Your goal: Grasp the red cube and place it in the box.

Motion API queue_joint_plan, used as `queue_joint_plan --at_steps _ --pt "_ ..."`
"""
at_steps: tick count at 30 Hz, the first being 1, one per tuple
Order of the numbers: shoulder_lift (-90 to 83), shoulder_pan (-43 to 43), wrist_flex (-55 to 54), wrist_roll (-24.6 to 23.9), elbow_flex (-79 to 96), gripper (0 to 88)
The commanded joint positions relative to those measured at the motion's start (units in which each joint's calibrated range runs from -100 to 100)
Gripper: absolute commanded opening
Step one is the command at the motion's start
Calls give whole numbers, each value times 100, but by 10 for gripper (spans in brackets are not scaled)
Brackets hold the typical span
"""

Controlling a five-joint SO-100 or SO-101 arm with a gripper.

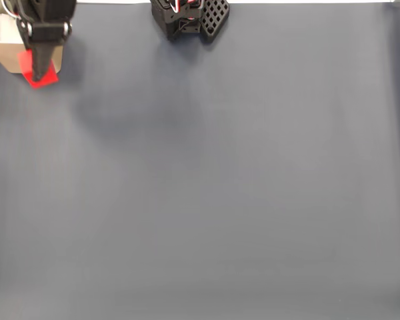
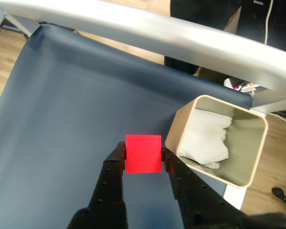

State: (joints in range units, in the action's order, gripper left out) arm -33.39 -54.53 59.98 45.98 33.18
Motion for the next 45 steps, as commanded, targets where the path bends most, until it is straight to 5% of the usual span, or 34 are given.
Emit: queue_joint_plan --at_steps 1,15,45 --pt "-23 -350 18 -24 -444 0" --pt "116 -1181 18 -68 -809 0" --pt "-595 -1593 288 20 -718 0"
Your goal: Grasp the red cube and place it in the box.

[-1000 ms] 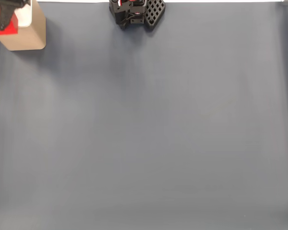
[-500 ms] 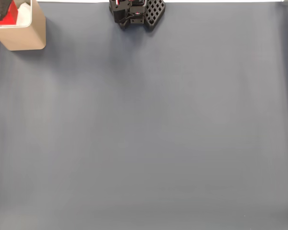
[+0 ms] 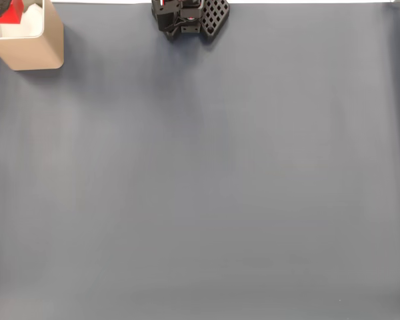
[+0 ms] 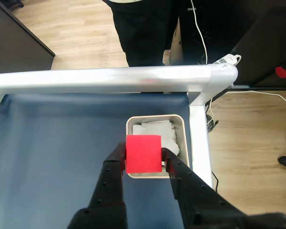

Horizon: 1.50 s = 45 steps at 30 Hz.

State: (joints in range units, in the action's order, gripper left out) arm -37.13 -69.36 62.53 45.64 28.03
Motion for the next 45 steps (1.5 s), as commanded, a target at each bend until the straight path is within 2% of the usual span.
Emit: queue_joint_plan --at_steps 1,32,45 --pt "-239 -116 34 63 -184 0" --pt "-196 -294 -523 215 -47 2" --pt "-542 -493 -933 376 737 2"
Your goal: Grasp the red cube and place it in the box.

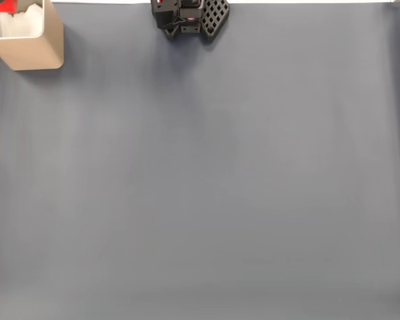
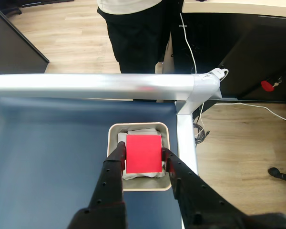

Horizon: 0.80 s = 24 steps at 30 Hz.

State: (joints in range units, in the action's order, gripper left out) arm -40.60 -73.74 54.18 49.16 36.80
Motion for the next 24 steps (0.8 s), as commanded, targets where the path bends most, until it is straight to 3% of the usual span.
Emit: queue_joint_plan --at_steps 1,17,20,24 --pt "-195 -55 -90 20 -140 2" --pt "-264 16 140 -5 -231 11" --pt "-273 44 205 0 -258 54" --pt "-299 37 263 137 -231 228"
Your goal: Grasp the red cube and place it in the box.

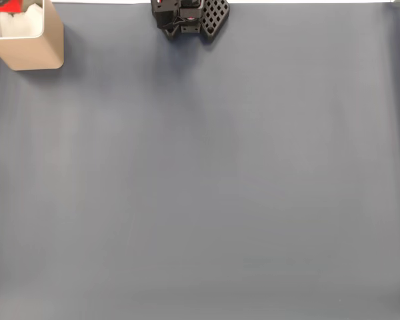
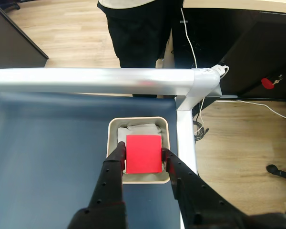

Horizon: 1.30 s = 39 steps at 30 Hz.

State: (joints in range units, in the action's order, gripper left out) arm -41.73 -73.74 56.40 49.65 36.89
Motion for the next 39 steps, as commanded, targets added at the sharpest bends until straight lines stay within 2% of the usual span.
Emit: queue_joint_plan --at_steps 1,6,13,39 --pt "-195 30 65 156 -231 273" --pt "-203 16 196 225 -258 446" --pt "-238 16 228 215 -222 524" --pt "-377 9 138 142 -67 538"
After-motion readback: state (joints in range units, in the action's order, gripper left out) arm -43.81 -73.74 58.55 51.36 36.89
